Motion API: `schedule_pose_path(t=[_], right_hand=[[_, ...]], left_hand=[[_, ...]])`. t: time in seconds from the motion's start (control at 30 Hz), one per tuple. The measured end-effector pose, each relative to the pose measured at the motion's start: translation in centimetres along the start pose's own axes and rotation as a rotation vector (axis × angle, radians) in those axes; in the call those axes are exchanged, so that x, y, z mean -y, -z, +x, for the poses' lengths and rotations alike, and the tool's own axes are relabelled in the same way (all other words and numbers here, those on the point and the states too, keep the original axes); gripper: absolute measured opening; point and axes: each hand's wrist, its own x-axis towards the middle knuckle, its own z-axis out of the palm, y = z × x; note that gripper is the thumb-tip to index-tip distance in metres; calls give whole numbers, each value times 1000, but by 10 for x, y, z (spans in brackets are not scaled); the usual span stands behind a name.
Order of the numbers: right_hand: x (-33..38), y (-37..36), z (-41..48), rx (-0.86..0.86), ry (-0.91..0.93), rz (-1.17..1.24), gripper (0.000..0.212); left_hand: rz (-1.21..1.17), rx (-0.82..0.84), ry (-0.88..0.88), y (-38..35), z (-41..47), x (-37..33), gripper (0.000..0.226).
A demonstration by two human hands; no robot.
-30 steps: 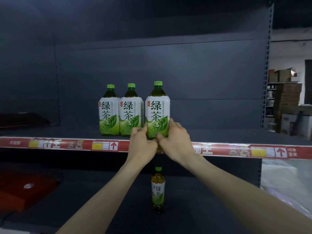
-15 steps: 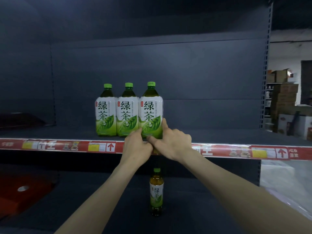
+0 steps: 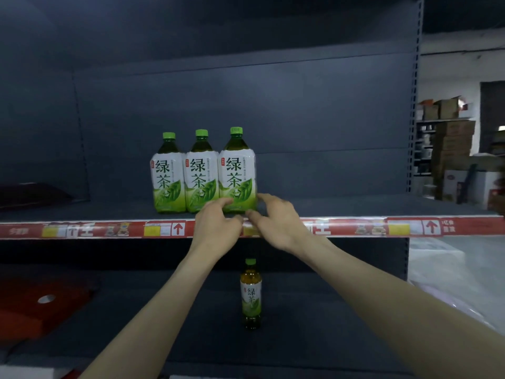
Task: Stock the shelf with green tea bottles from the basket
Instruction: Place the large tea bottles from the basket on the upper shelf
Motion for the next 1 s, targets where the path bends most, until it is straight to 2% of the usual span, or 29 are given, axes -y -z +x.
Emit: schedule_pose_path(t=[0.1, 0.23, 0.37, 0.5, 1.0], right_hand=[[-4, 9, -22, -130, 67, 13, 40], [-12, 15, -54, -209, 89, 124, 24], [-24, 9, -92, -177, 51, 197, 22], [-52, -13, -146, -61, 15, 182, 26], [-159, -113, -380, 417, -429, 172, 25]], left_hand=[[-47, -5, -44, -1, -13, -10, 48], [-154, 2, -74, -11, -34, -16, 38], [-242, 50, -82, -30, -69, -6, 26], [-215, 148, -57, -49, -119, 22, 24], [-21, 720, 592, -115, -341, 144, 18]])
